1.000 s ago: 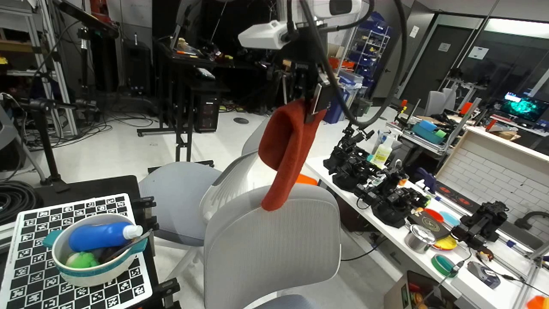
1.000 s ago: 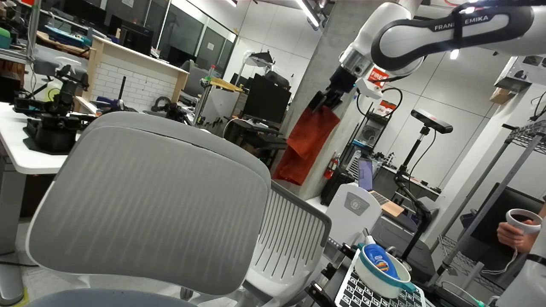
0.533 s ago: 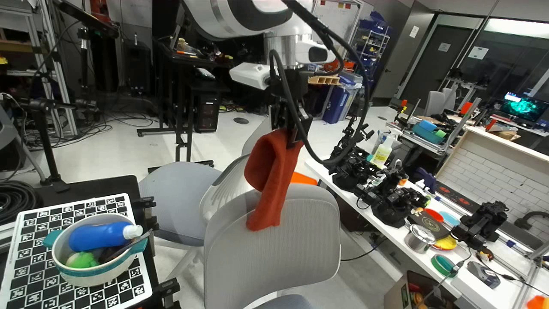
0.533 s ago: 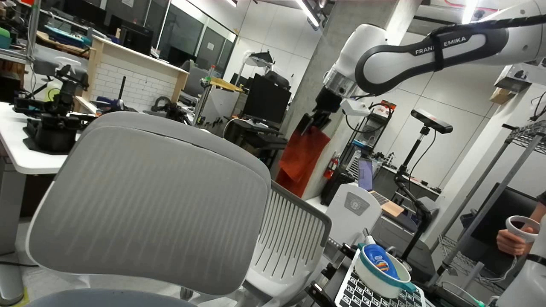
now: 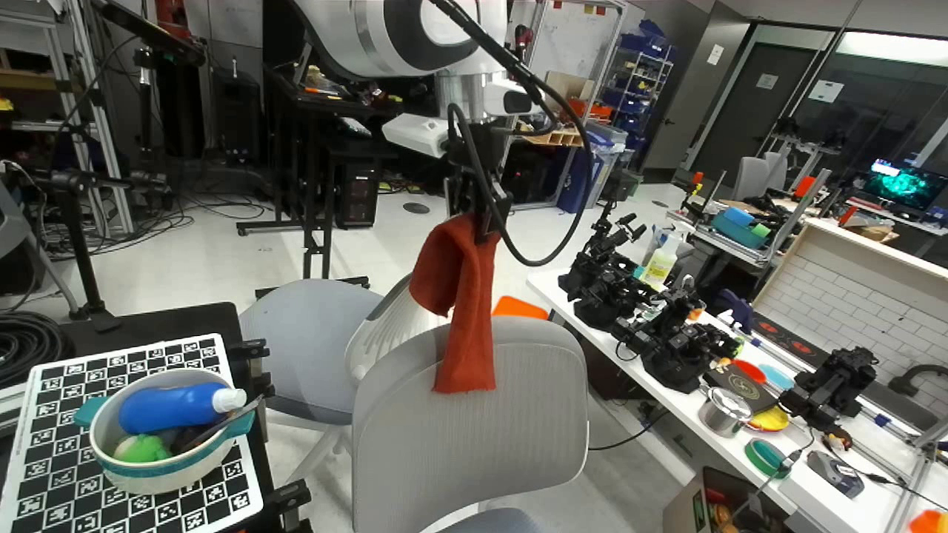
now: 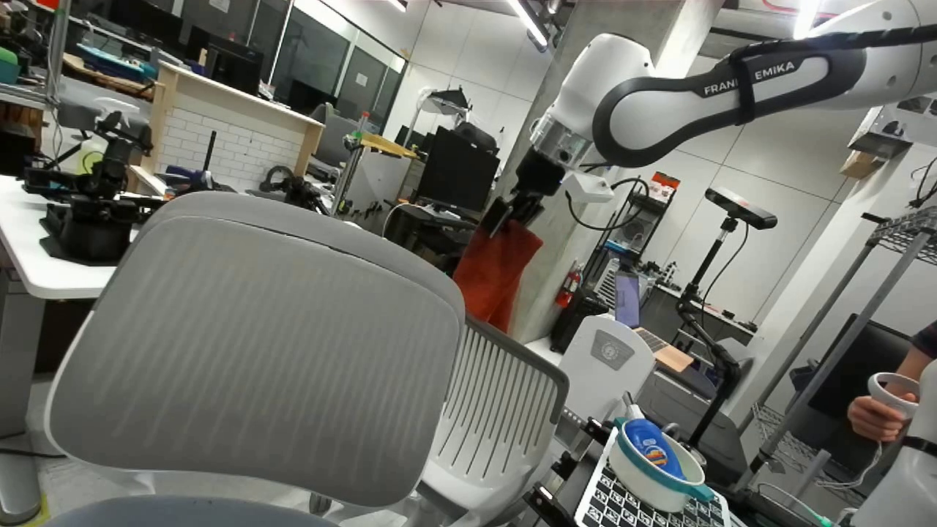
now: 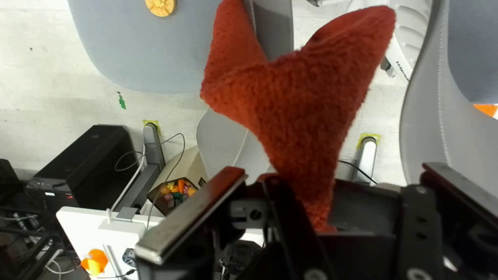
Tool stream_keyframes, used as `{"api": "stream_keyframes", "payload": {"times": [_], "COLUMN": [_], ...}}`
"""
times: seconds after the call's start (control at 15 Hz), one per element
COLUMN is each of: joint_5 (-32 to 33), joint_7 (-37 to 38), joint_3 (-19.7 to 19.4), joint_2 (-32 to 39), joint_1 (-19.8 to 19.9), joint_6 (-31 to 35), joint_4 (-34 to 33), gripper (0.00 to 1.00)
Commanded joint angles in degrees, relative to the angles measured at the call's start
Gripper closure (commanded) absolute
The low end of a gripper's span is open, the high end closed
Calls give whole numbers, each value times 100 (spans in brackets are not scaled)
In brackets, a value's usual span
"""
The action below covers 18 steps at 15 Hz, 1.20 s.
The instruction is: Move the orange towel to the chair on the left then back to the right
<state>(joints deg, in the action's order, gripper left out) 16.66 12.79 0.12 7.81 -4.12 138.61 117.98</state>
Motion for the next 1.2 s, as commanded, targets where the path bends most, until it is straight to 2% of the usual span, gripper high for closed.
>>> {"api": "stream_keyframes", "payload": {"times": [0.0,0.67,1.13], "joint_5": [120,290,282], "joint_7": [97,216,164], "joint_3": [33,-297,-457], "joint_2": [236,1181,1220], "joint_1": [-80,-136,-124], "joint_6": [142,605,720], "joint_4": [-333,-721,-643], "gripper": [97,99,99]}}
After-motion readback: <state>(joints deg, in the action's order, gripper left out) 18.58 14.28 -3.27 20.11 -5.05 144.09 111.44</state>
